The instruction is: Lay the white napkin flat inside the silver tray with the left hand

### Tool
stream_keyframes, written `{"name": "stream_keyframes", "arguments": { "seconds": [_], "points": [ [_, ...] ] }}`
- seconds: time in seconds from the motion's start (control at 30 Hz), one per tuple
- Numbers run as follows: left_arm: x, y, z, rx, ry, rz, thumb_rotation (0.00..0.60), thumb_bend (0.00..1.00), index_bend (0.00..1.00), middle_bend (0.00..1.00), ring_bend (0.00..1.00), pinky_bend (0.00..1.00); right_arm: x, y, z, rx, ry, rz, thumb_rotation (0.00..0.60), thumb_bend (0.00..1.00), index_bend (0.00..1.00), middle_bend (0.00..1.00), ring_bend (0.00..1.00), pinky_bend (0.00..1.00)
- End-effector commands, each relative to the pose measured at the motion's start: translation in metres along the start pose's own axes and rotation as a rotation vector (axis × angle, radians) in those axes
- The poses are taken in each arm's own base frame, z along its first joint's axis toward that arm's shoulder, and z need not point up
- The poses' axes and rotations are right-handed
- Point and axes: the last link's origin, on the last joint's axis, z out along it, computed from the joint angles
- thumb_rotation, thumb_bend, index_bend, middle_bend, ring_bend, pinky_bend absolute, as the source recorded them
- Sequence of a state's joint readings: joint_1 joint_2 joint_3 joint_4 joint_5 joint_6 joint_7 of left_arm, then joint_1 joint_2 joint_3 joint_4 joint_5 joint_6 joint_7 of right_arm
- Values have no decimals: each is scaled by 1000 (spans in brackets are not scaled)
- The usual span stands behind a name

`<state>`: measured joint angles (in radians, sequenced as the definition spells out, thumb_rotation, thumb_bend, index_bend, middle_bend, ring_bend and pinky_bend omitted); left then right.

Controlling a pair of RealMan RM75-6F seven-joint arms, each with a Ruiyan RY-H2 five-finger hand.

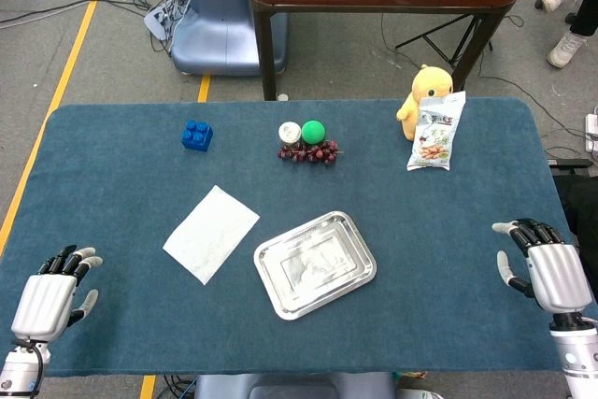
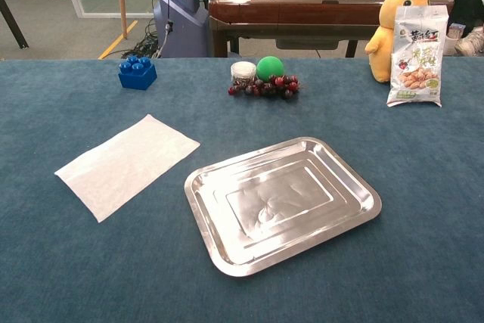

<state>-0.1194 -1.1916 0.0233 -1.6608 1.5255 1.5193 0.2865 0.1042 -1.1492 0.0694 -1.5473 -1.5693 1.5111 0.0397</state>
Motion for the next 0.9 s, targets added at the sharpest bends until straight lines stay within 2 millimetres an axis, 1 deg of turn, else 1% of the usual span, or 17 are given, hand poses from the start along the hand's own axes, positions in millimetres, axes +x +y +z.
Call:
{"name": "stream_keyframes", "arguments": {
  "seconds": [0.03,0.23,0.47,0.63,0.83,0.9],
  "points": [
    [0,0,0,1,4,-3,600,323,338,260,148,279,-1,-1,0,1,-4,-1,600,512,313,372,239,258],
    [-4,-1,2,-5,-14,-5,600,324,347,261,149,285,-1,0,3,-5,-4,3,600,512,313,372,239,258],
    [-6,5,6,-44,1,-42,600,323,355,258,149,293,0,0,2,-4,-1,4,600,512,313,372,239,258],
    [-9,11,13,-79,2,-46,600,323,367,180,138,294,3,-1,-2,-1,16,7,600,512,313,372,238,258],
    [-8,19,20,-158,-32,-60,600,324,381,145,85,294,6,-1,-5,1,28,13,600,512,314,372,239,258],
    [-8,20,23,-185,-52,-56,600,324,386,116,68,293,6,-1,-5,2,27,14,600,512,313,372,239,258]
  ]
}}
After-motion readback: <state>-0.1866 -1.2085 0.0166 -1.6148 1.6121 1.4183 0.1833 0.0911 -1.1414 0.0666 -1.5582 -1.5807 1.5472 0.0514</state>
